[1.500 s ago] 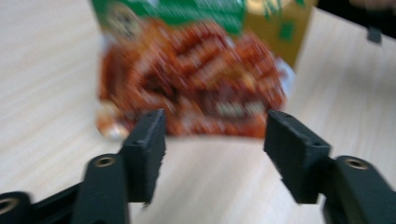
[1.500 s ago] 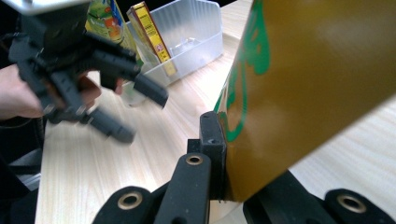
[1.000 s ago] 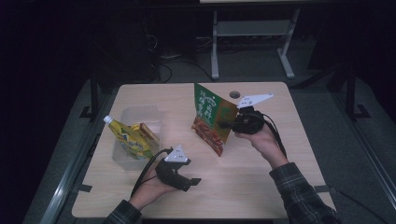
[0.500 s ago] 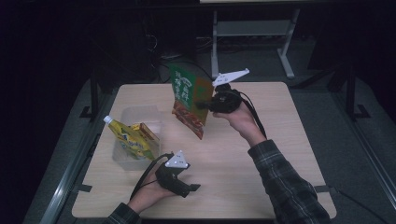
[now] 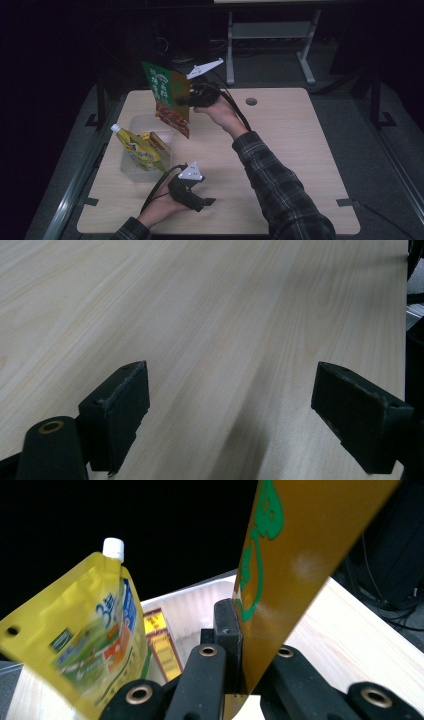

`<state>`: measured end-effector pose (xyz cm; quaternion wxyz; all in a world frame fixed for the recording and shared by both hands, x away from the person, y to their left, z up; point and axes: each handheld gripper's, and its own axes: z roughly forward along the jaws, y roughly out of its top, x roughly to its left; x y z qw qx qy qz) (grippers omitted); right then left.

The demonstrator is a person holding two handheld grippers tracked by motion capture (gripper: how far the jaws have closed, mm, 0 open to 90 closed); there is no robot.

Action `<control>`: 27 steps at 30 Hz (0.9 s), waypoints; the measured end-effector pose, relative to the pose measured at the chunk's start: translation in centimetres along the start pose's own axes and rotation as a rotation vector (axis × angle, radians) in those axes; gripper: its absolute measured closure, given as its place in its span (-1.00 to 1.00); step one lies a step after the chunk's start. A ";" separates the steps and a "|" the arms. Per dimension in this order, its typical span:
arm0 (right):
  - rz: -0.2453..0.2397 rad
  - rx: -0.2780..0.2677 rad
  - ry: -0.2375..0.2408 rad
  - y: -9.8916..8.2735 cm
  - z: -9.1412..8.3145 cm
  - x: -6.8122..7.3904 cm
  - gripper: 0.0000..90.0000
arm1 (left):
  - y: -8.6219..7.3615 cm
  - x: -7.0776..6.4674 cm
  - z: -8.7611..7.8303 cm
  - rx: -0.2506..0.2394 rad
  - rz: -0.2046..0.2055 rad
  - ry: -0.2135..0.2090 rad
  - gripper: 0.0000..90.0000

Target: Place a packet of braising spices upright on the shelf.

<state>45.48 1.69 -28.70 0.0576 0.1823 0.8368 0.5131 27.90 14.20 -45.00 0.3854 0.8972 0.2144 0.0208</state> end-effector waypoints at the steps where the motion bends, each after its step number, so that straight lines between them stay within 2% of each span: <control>1: 0.005 0.004 0.002 0.2 0.6 0.1 0.99 | 0.0 0.0 0.0 0.004 -0.001 -0.002 -0.67; 7: -0.004 0.015 0.014 1.1 4.0 0.4 0.99 | -0.1 0.1 0.2 -0.004 -0.029 -0.011 -0.67; 11: -0.010 0.012 0.017 1.4 5.6 0.6 0.99 | -0.1 0.3 0.1 0.017 -0.010 -0.011 -0.67; 18: -0.011 0.024 0.009 1.2 7.7 0.8 0.99 | 0.0 0.2 0.2 0.012 -0.002 -0.010 -0.67; 19: -0.012 0.027 0.009 1.0 7.9 0.7 0.99 | -0.1 0.0 0.3 -0.006 -0.030 -0.019 -0.67; 22: -0.005 0.026 0.012 0.5 8.6 0.8 0.99 | 0.0 0.0 0.3 -0.001 -0.032 -0.021 -0.67; 25: -0.003 0.039 0.018 0.0 9.4 1.0 0.98 | 0.0 0.0 0.4 0.008 -0.018 -0.021 -0.67; 27: -0.020 0.060 0.012 -0.3 9.8 1.2 0.98 | 0.0 0.1 0.4 0.015 -0.011 -0.017 -0.67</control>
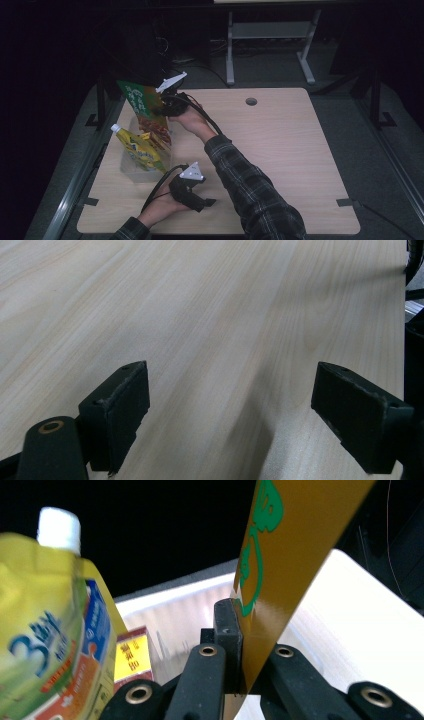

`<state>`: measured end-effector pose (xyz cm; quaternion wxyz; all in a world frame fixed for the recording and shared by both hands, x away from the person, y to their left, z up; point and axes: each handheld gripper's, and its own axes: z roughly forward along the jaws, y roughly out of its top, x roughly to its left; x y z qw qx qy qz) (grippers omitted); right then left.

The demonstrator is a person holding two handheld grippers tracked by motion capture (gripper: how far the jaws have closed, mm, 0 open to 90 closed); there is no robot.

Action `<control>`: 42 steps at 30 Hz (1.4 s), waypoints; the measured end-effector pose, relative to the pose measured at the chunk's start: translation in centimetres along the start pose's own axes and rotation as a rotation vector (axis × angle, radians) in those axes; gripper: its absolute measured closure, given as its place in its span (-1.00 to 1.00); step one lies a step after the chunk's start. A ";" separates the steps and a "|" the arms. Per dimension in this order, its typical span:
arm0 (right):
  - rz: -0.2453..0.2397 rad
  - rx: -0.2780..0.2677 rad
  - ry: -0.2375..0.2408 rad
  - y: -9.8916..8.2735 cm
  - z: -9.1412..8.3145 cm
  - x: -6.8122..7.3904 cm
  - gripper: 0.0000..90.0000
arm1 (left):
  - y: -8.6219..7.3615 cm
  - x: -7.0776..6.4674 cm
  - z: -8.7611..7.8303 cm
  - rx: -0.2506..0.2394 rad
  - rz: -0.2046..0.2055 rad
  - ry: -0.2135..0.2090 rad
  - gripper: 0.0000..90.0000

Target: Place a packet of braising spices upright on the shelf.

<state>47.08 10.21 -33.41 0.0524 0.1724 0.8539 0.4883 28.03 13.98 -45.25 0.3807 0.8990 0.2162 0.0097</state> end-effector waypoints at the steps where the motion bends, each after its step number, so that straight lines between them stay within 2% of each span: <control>1: -0.002 0.005 0.003 -0.2 0.2 0.1 0.98 | 0.0 0.0 0.0 -0.002 -0.002 -0.001 -0.67; 7: -0.008 0.028 -0.004 -1.0 1.0 0.5 0.93 | 0.0 0.0 0.0 -0.005 -0.007 -0.003 -0.67; 9: 0.002 0.021 0.009 -1.0 1.0 0.6 0.72 | 0.0 0.0 0.1 -0.005 -0.007 -0.003 -0.67; 11: -0.021 0.040 -0.020 -1.0 0.8 0.7 0.47 | 0.0 0.0 0.1 -0.006 -0.006 -0.004 -0.67; 14: -0.006 0.033 -0.031 -1.3 -0.3 0.6 0.17 | 0.0 -0.1 0.1 -0.002 -0.001 -0.003 -0.67; 17: 0.008 0.039 -0.040 -1.8 -1.6 0.4 0.01 | 0.0 0.0 0.1 -0.003 -0.002 -0.003 -0.67; 19: 0.012 0.041 -0.045 -2.2 -2.5 0.3 -0.03 | -0.1 0.0 0.2 -0.006 -0.002 -0.004 -0.66; 20: 0.015 0.041 -0.044 -2.4 -3.0 0.3 -0.04 | 0.0 0.1 0.1 0.006 0.015 0.001 -0.66; 22: 0.019 0.039 -0.050 -2.9 -4.0 0.2 -0.07 | 0.0 0.1 0.1 0.006 0.021 0.004 -0.66; 23: 0.023 0.037 -0.047 -3.2 -4.5 0.2 -0.08 | 0.0 0.0 0.1 -0.006 0.010 0.002 -0.66; 29: 0.007 0.046 -0.067 -5.3 -7.3 0.0 -0.12 | 0.0 0.0 0.0 -0.008 0.020 0.004 -0.66; 34: 0.034 0.049 -0.090 -7.4 -9.7 0.3 -0.15 | -0.1 0.0 0.0 -0.005 0.026 -0.004 -0.66; 36: 0.065 0.039 -0.098 -8.3 -10.6 0.5 -0.18 | -0.1 0.0 -0.1 -0.005 0.025 -0.004 -0.66; 38: 0.063 0.044 -0.115 -9.3 -11.6 0.5 -0.21 | -0.1 -0.1 0.0 -0.015 0.015 -0.005 -0.66; 42: 0.075 0.058 -0.134 -11.5 -13.7 1.0 -0.23 | -0.1 0.0 -0.2 -0.010 0.029 -0.002 -0.66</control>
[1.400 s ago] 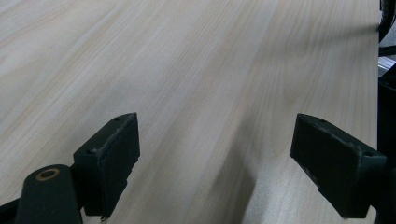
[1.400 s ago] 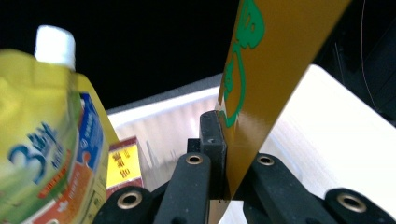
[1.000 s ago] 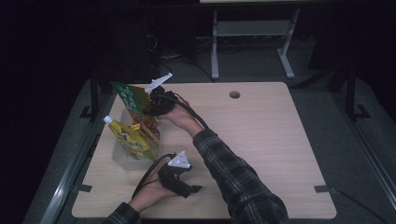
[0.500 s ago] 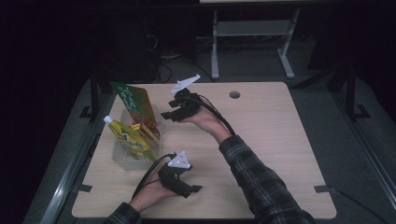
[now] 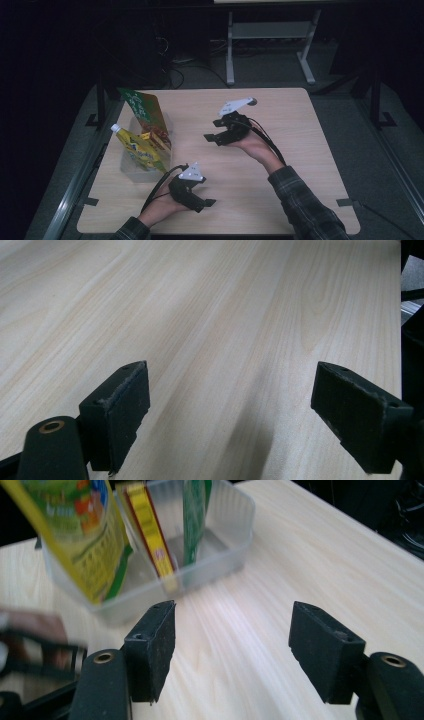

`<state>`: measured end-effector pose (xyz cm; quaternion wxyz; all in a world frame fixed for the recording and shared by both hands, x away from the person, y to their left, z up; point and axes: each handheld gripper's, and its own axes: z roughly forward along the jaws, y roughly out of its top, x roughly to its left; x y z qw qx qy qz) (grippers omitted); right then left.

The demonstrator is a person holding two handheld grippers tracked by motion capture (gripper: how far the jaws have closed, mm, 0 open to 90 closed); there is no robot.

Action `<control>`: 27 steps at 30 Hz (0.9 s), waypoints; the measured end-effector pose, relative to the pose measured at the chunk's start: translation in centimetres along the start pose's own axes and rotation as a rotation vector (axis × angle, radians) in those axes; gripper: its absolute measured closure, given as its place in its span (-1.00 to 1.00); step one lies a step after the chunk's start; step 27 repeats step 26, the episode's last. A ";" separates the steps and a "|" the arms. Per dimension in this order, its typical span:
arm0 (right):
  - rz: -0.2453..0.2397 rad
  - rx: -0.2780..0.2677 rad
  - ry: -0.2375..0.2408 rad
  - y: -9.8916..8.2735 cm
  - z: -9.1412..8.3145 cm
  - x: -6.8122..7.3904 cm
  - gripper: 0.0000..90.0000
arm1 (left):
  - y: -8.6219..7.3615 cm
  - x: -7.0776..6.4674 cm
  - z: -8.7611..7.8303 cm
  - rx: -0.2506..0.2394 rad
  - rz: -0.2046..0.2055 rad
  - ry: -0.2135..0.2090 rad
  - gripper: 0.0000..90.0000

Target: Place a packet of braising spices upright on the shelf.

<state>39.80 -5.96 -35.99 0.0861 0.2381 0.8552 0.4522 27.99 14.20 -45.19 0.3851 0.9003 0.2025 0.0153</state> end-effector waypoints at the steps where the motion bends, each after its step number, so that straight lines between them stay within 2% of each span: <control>1: -0.006 0.009 -0.004 -0.6 -0.5 0.0 -0.24 | 0.0 0.0 0.0 -0.005 -0.001 -0.001 -0.66; 3: -0.003 0.018 -0.030 -1.9 -1.5 0.1 -0.29 | 0.0 0.0 0.0 -0.013 -0.004 0.000 -0.66; 7: 0.026 0.025 -0.042 -4.9 -3.3 0.2 -0.32 | -0.1 0.2 -0.1 -0.006 0.004 0.004 -0.66; 9: 0.037 0.046 -0.054 -6.5 -4.1 0.4 -0.33 | -0.2 0.1 -0.1 -0.015 -0.017 0.000 -0.66; 11: 0.053 0.055 -0.065 -8.2 -4.8 0.5 -0.33 | -0.2 0.3 -0.2 -0.002 -0.004 0.005 -0.66; 13: 0.065 0.071 -0.071 -9.8 -5.6 0.7 -0.33 | -0.2 0.2 -0.2 -0.010 -0.015 0.007 -0.66; 16: 0.086 0.093 -0.092 -12.1 -6.8 1.3 -0.35 | -0.3 0.3 -0.2 -0.007 -0.013 0.010 -0.65; 20: 0.086 0.116 -0.113 -14.6 -8.4 2.2 -0.38 | -0.4 0.4 -0.3 -0.010 -0.018 0.015 -0.65; 24: 0.104 0.121 -0.117 -16.0 -9.1 2.6 -0.40 | -0.4 0.5 -0.3 -0.010 -0.023 0.018 -0.65; 27: 0.112 0.126 -0.118 -16.4 -9.4 2.8 -0.43 | -0.4 0.5 -0.3 0.000 -0.009 0.021 -0.65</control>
